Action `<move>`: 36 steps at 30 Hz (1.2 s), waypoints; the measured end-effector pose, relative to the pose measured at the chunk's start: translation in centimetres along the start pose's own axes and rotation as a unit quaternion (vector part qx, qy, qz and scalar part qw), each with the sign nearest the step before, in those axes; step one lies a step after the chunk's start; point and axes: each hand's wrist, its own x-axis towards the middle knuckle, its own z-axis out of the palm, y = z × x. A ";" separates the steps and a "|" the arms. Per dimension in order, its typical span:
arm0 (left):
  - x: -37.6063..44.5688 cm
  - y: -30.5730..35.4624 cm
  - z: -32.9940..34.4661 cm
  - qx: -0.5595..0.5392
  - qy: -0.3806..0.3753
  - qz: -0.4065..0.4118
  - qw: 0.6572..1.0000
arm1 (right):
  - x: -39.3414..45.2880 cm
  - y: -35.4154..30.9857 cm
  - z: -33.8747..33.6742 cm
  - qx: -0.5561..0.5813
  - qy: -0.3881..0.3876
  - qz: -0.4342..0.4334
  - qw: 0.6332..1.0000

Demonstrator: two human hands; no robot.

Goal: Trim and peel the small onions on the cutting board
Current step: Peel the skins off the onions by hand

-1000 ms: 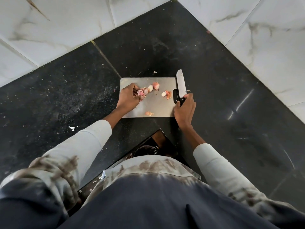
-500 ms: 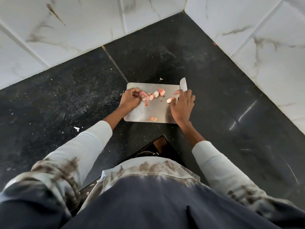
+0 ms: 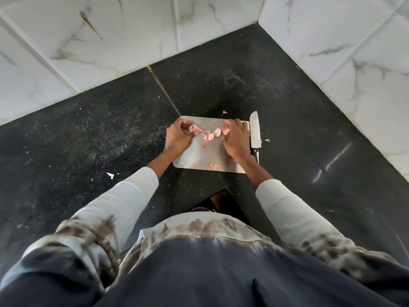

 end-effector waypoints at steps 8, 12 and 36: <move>0.3 -1.0 -0.6 0.080 -0.002 0.038 0.996 | 1.0 0.8 0.2 0.021 -0.029 0.020 0.999; 0.4 -0.6 -1.5 0.117 -0.010 0.064 0.991 | 1.5 0.5 -0.2 0.039 0.008 0.065 0.997; 0.6 -1.8 -2.2 0.172 -0.034 0.109 0.978 | 1.6 -2.2 1.3 -0.018 -0.128 -0.098 0.987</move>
